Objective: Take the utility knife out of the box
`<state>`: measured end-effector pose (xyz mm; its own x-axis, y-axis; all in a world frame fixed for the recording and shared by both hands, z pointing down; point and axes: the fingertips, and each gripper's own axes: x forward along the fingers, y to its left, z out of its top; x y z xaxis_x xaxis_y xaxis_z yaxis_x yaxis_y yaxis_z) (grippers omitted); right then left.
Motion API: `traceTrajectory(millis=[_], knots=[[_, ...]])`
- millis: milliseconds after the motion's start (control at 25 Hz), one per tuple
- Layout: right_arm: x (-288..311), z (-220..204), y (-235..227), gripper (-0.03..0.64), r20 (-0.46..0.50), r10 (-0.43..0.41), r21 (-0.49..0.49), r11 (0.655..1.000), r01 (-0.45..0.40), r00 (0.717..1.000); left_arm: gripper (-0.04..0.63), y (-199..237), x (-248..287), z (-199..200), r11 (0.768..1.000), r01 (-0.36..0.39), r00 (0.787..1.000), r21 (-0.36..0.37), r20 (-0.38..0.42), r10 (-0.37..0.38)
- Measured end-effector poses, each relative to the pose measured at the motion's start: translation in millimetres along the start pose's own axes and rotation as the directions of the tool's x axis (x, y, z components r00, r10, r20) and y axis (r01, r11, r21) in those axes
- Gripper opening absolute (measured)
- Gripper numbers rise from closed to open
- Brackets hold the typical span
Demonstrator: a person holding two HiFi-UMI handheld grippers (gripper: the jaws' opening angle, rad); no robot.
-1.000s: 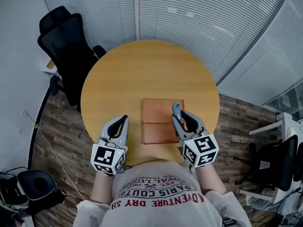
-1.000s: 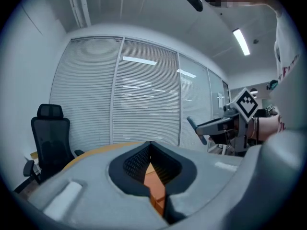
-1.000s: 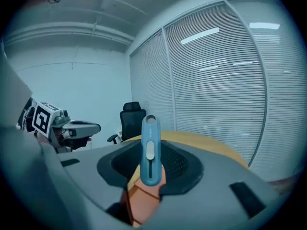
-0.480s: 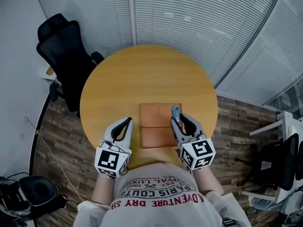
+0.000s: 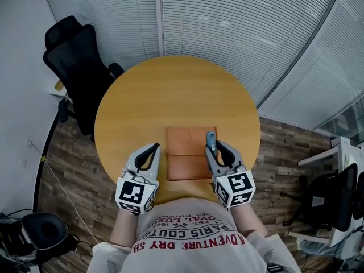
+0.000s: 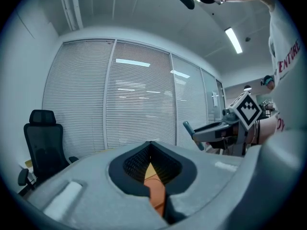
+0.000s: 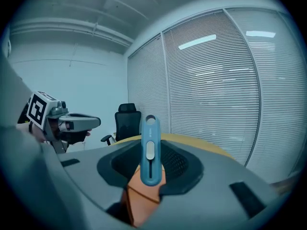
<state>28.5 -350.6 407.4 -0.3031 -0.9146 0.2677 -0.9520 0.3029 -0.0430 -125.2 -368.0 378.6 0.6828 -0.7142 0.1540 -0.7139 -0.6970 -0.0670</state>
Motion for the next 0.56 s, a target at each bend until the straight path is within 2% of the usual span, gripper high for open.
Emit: traceTrajectory(millis=[200, 560], knots=[[1.2, -3.1, 4.4, 0.132, 0.002, 0.007, -0.018, 1.0, -0.007, 1.0, -0.005, -7.1, 1.1, -3.0, 0.999, 0.018, 1.0, 0.044, -0.02, -0.017], [0.8, -9.0, 4.2, 0.132, -0.015, 0.007, -0.01, 1.0, -0.007, 1.0, -0.005, -3.2, 0.2, -8.1, 1.0, 0.0, 1.0, 0.007, -0.029, 0.001]])
